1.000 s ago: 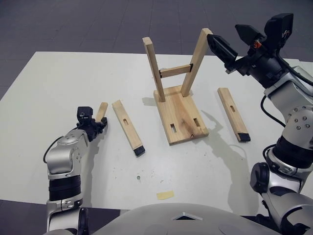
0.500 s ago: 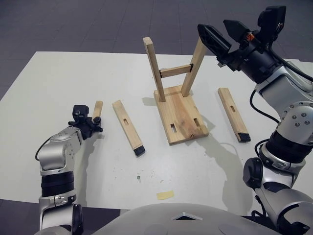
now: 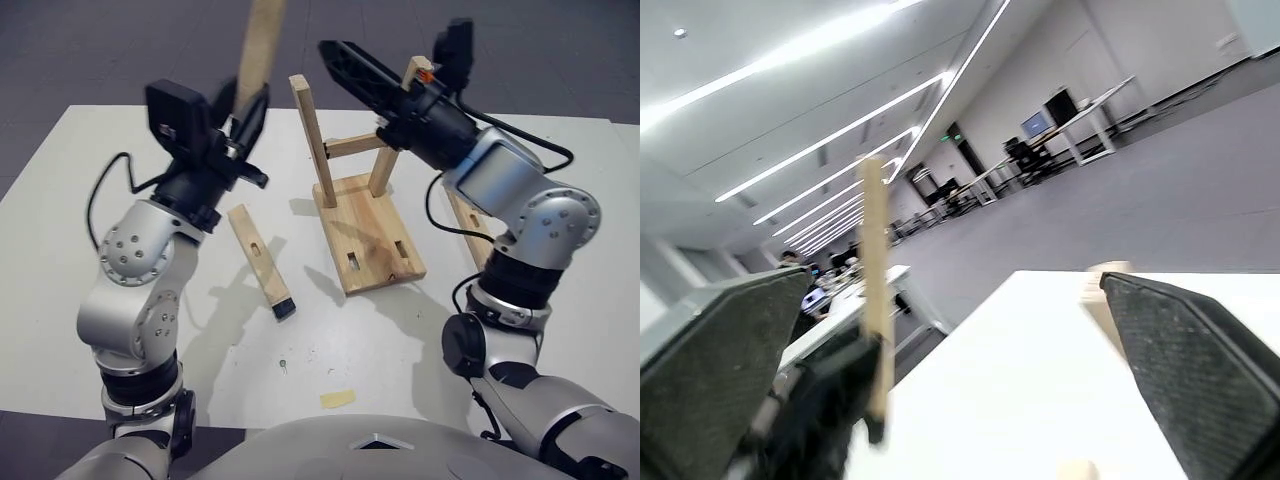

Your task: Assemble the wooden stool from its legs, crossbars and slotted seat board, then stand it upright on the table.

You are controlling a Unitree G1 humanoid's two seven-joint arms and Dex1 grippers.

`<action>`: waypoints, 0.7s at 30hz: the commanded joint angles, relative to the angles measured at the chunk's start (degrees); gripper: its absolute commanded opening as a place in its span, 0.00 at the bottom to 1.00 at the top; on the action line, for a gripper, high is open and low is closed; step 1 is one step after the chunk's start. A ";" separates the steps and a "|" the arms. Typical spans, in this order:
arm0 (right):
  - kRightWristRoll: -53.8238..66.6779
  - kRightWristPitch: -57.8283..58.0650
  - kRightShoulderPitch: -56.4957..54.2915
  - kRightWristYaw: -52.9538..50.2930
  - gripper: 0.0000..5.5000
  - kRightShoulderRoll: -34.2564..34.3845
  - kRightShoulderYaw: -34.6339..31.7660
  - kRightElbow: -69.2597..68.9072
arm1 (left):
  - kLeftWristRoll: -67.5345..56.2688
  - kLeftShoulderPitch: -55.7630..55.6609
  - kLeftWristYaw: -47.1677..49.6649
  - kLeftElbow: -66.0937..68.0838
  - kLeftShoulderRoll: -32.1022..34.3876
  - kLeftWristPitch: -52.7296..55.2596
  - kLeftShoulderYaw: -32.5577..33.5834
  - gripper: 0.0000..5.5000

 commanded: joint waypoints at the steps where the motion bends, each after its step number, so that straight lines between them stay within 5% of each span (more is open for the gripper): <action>1: -2.92 -3.58 -2.59 1.29 0.98 0.75 1.91 4.69 | 0.76 -0.26 0.23 -1.12 -0.82 1.15 -4.77 0.24; 21: 4.27 -1.80 -2.49 -4.23 0.39 0.63 -0.33 8.47 | 6.37 1.23 0.76 1.82 -1.44 -1.74 -7.54 0.24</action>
